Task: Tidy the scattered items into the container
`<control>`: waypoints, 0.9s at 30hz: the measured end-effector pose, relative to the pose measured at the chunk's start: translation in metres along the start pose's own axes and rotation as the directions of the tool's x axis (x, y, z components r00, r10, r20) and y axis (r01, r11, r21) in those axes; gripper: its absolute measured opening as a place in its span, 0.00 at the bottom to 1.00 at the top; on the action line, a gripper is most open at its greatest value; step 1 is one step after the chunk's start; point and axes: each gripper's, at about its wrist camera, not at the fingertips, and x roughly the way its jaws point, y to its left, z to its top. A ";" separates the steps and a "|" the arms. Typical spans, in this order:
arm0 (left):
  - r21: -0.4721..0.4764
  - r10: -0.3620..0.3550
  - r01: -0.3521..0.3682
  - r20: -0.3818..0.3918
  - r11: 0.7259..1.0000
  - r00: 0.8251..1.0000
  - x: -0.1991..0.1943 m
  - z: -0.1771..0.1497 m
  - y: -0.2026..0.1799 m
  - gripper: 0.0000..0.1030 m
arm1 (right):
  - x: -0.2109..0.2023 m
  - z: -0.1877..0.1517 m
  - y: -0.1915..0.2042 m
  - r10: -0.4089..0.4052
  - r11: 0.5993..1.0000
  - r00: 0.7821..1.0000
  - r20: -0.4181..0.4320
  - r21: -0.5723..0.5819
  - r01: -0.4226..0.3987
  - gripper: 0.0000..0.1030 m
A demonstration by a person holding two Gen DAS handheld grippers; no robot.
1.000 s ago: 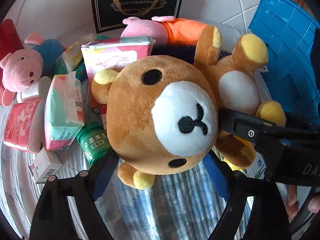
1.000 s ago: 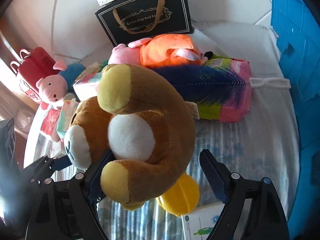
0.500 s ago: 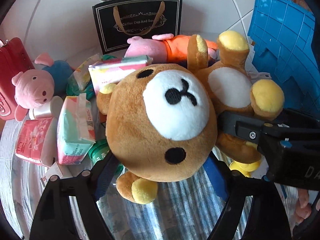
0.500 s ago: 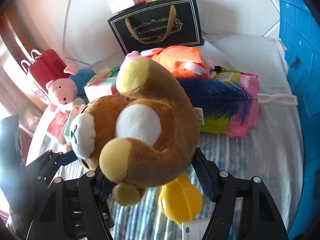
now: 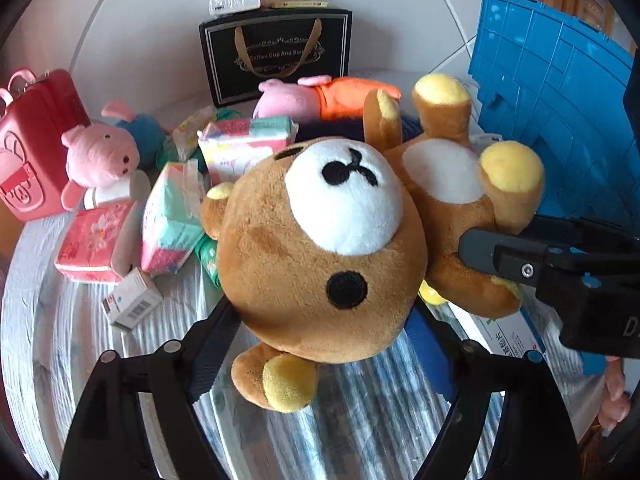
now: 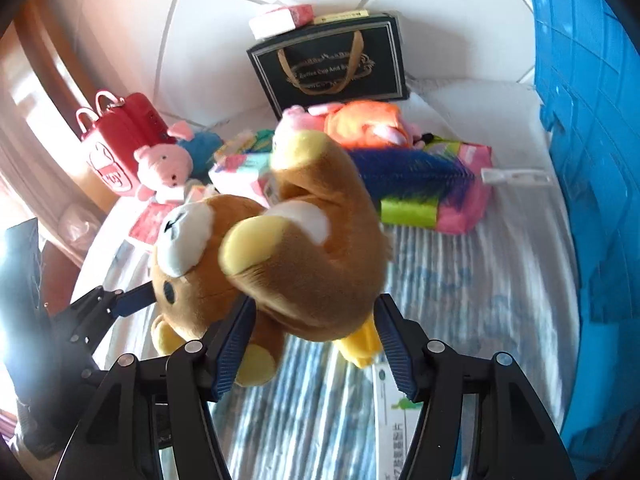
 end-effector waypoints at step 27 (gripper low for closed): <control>0.019 -0.007 0.008 -0.038 1.000 0.999 0.043 0.004 0.000 0.62 | 0.025 0.019 0.009 -0.114 0.979 0.989 0.099 -0.158 0.129 0.42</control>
